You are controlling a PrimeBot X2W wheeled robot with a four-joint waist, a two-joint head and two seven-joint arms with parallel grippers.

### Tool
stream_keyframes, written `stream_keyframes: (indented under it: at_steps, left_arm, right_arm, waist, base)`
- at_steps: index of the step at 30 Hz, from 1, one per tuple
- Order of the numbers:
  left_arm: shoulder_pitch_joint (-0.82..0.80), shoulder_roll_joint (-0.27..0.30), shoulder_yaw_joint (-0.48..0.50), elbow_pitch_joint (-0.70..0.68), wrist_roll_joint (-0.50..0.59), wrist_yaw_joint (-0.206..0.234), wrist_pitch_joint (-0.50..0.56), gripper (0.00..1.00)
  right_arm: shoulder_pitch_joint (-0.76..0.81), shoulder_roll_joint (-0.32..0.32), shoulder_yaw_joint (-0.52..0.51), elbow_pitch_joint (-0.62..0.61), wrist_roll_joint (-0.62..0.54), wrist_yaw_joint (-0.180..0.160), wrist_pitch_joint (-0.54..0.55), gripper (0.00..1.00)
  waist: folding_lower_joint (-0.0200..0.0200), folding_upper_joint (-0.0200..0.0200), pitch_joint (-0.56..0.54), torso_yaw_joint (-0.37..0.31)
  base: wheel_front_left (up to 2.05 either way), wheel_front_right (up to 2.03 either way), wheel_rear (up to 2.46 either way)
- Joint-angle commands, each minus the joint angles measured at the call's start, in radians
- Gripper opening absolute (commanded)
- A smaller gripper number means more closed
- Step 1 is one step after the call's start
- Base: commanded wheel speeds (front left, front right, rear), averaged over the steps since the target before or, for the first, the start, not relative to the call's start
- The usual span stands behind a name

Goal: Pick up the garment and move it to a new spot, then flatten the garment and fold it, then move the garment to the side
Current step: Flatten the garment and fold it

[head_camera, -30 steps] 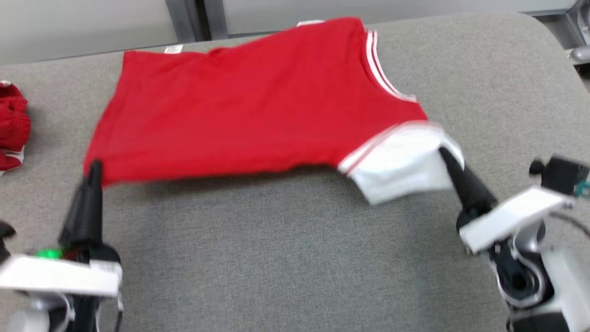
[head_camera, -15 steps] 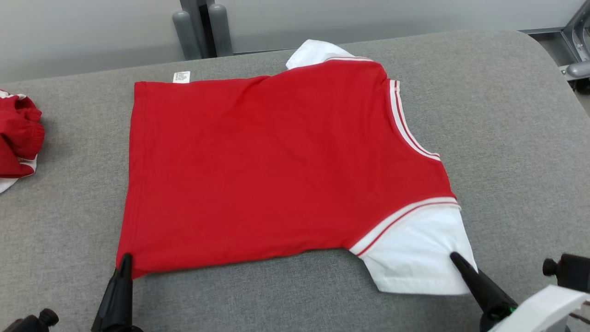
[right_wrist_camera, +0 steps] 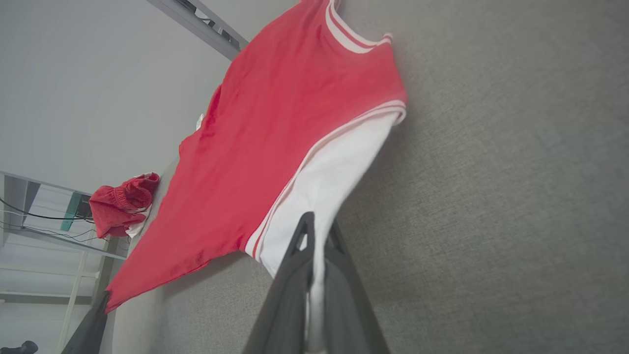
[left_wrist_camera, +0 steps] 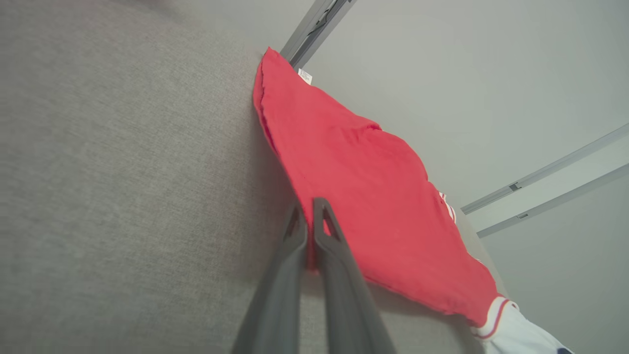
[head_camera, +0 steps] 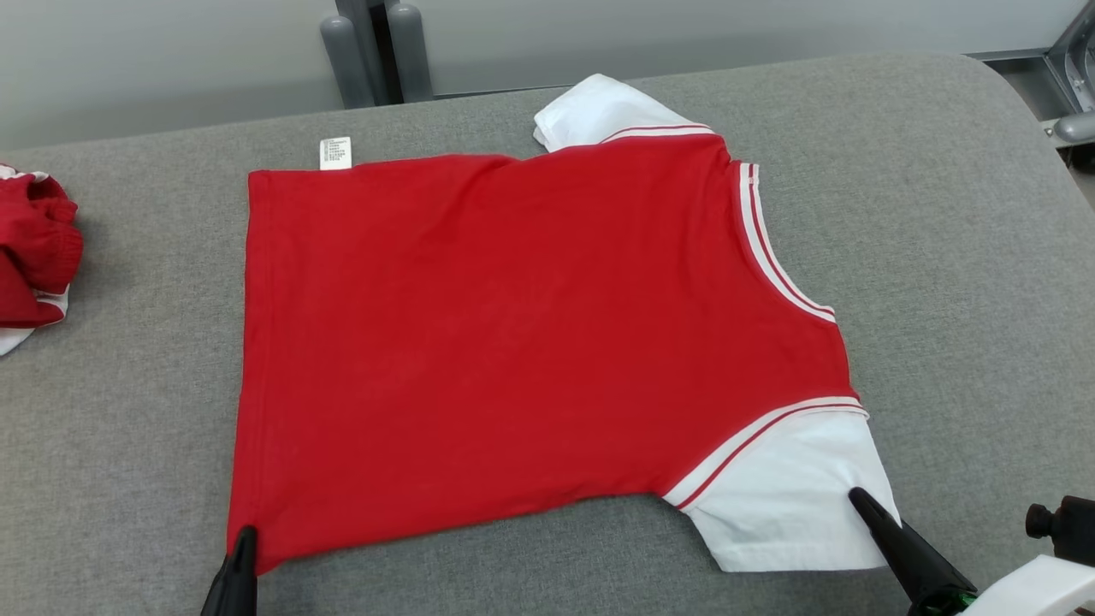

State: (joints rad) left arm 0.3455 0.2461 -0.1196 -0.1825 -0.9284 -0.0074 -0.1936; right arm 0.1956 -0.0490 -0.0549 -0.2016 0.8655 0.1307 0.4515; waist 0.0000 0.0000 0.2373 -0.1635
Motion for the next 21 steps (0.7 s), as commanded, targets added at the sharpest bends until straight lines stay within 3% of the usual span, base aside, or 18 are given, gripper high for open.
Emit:
stream_keyframes:
  at_steps: [1, 7, 21]
  left_arm:
    - [0.009, 0.007, 0.0, -0.014, -0.003, 0.009, 0.007, 0.0]
    - [0.028, -0.002, -0.015, -0.018, -0.013, 0.025, 0.027, 0.0]
    - [-0.009, -0.051, -0.017, -0.007, -0.116, 0.004, 0.059, 0.0]
  right_arm:
    - [0.006, -0.003, -0.003, -0.001, -0.001, 0.0, -0.001, 0.0]
    - [-0.013, -0.003, 0.004, 0.025, -0.003, 0.0, 0.001, 0.0]
    - [-0.053, -0.003, 0.0, 0.082, 0.031, 0.0, -0.011, 0.0]
  waist:
    - [0.0, 0.0, -0.002, 0.003]
    - [0.0, 0.0, -0.009, 0.01]
    - [0.0, 0.0, -0.06, 0.006]
  base:
    - [0.0, 0.0, 0.0]
    - [0.0, 0.0, 0.0]
    - [0.0, 0.0, 0.0]
